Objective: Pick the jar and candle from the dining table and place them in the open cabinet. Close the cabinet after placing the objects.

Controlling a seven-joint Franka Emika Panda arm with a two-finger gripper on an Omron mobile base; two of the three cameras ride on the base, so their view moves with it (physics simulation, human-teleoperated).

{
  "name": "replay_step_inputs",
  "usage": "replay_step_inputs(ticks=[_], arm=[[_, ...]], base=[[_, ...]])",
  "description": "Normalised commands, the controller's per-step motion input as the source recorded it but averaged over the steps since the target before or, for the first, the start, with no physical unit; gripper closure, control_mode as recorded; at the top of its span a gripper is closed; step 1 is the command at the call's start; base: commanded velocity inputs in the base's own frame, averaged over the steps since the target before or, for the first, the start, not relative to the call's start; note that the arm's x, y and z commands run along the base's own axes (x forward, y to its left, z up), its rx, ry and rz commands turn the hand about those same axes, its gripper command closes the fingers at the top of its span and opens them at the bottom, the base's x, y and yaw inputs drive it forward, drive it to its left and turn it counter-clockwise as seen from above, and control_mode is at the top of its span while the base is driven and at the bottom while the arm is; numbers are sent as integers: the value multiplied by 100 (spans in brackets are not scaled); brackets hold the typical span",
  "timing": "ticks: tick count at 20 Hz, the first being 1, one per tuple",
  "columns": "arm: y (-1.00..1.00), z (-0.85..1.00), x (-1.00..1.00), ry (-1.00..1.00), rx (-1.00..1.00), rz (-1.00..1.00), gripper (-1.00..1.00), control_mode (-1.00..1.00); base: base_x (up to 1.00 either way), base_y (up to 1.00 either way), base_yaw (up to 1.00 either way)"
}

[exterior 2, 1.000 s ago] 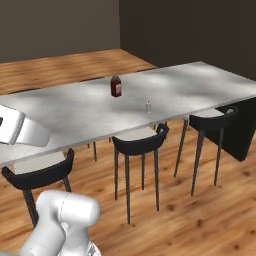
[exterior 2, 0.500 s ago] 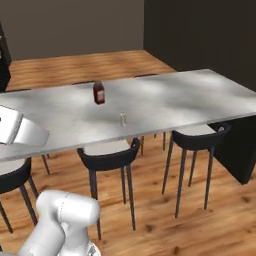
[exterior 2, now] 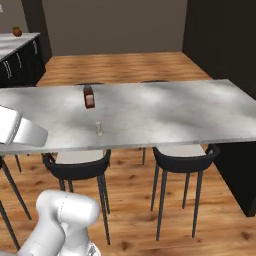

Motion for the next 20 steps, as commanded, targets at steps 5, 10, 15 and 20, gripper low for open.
replay_step_inputs(ticks=[5,10,15,20], arm=[[0,0,0,0,0,0,-100,100],[0,0,0,0,0,0,-100,100],[0,0,0,0,0,0,-100,100],[0,0,0,0,0,0,-100,100]], base=[[57,-27,18],[65,15,2],[53,23,19],[8,1,5]])
